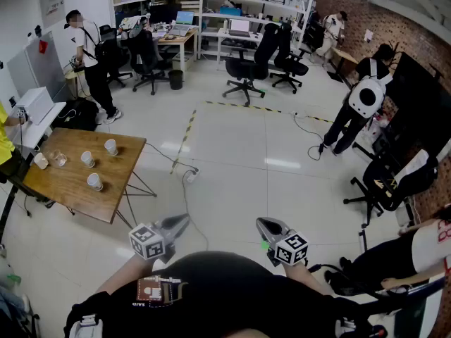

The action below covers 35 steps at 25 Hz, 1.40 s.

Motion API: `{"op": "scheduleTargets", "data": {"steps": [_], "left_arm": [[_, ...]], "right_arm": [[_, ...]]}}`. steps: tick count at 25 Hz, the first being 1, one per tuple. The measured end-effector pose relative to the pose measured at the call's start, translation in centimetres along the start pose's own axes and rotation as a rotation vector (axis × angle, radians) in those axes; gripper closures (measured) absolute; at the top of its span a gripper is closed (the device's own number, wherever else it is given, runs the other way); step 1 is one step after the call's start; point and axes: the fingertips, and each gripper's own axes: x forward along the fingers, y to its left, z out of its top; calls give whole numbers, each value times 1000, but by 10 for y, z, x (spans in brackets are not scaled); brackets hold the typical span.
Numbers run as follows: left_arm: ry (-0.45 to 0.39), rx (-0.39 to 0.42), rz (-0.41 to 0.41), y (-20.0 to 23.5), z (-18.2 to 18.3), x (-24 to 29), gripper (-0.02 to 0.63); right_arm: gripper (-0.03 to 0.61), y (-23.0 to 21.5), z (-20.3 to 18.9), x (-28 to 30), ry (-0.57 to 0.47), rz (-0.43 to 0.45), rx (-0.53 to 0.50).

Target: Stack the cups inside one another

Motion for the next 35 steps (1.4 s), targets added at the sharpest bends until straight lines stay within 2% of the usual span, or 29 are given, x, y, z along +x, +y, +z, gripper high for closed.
{"op": "scheduleTargets", "data": {"steps": [10, 15, 20, 23, 29, 35], "left_arm": [[9, -45, 35, -30, -14, 41, 611], [25, -59, 42, -14, -13, 51, 611], [22, -68, -1, 34, -8, 68, 611], [20, -63, -60, 73, 7, 81, 611], [78, -17, -175, 165, 51, 75, 612], [103, -20, -207, 227, 64, 96, 612]], "right_arm": [[565, -39, -1, -20, 43, 53, -21], [565, -51, 1, -5, 50, 59, -6], [565, -69, 0, 31, 52, 12, 0], [565, -79, 19, 67, 34, -37, -3], [565, -70, 63, 152, -18, -131, 23], [565, -90, 73, 199, -4, -164, 30]]}}
